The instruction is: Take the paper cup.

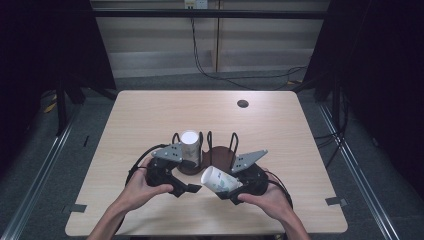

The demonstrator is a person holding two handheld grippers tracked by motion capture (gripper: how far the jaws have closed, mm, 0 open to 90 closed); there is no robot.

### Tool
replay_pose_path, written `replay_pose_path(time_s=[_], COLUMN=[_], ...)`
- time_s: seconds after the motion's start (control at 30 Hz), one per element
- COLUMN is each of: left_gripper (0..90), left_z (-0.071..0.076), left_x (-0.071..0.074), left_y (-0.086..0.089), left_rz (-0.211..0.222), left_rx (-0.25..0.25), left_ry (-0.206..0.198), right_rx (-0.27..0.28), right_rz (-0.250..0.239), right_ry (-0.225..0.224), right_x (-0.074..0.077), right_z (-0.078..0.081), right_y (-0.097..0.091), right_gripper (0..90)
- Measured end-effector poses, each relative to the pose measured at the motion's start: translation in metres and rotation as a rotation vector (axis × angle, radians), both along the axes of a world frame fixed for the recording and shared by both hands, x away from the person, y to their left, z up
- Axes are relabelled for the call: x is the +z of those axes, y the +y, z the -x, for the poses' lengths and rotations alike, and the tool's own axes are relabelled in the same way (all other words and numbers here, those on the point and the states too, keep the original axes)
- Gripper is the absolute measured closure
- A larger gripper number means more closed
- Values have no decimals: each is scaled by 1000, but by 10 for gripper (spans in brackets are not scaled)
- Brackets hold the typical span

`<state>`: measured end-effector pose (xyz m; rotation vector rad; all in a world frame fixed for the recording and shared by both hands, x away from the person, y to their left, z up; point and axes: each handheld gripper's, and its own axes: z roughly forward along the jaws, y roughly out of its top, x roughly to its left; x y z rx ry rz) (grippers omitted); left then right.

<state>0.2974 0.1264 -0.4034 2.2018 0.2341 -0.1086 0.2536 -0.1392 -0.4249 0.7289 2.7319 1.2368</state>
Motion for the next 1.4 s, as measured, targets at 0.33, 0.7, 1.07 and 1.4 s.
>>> replay_pose_path(time_s=[0.33, 0.7, 1.07, 1.4], left_gripper=[235, 166, 215, 217], left_z=[3, 5, 9, 9], left_x=[-3, -6, -9, -11], left_y=[-5, -7, -10, -10], left_rz=[-41, -57, -83, -98], left_rx=[-32, -71, -98, -97], left_ry=[-8, -8, -35, -18], right_rx=[22, 41, 73, 83], right_rz=[34, 102, 174, 203], right_ry=[28, 40, 60, 77], right_x=[0, -2, -2, -3], right_z=[0, 2, 4, 3], right_y=[1, 7, 13, 17], right_gripper=[314, 314, 315, 317])
